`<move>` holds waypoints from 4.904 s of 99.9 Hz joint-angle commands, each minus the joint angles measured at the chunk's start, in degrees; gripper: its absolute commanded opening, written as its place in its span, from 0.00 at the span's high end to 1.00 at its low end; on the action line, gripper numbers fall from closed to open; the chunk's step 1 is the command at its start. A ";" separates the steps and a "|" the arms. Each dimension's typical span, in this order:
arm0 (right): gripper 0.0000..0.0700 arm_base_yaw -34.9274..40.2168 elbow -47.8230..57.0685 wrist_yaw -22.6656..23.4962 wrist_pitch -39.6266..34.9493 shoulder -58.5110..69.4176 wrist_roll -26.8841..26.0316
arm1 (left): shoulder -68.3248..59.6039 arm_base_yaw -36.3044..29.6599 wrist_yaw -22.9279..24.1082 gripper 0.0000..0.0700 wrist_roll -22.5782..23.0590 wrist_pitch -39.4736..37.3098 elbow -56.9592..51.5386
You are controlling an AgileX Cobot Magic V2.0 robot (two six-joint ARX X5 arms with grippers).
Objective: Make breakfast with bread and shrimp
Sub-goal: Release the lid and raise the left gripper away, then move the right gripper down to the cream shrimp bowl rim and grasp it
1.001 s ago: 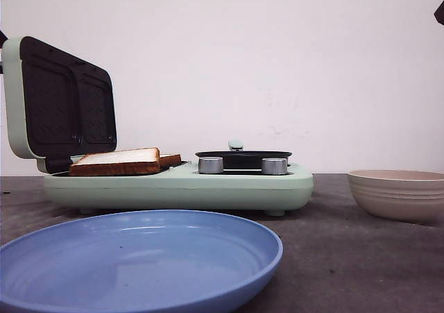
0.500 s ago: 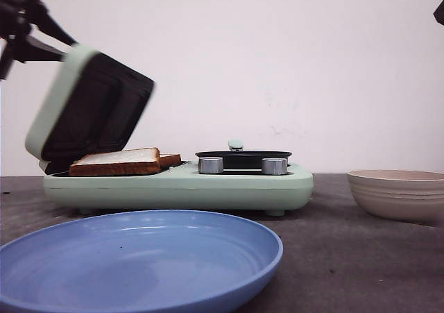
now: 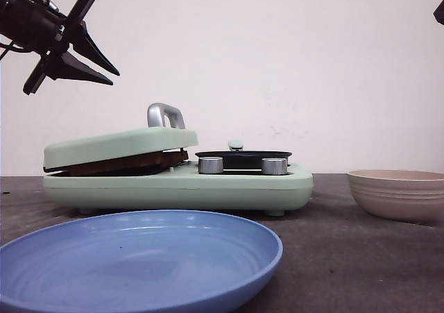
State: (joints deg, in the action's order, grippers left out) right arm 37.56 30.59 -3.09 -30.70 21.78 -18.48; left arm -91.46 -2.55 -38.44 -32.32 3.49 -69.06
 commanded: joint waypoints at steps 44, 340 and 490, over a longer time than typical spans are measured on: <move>0.99 0.55 0.15 -0.24 0.59 0.11 -0.59 | 0.22 -0.52 -2.08 1.00 3.93 -0.22 -0.61; 0.62 -44.39 28.79 24.50 0.77 63.34 6.25 | 76.83 -0.96 14.45 0.71 23.76 25.22 38.80; 0.92 -43.32 28.79 26.10 11.23 80.21 3.91 | 76.81 -0.96 14.45 0.71 24.15 25.22 38.80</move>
State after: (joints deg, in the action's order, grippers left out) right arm -6.00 58.35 23.68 -20.25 100.66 -13.96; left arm -14.63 -3.46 -23.92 -8.88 29.39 -30.11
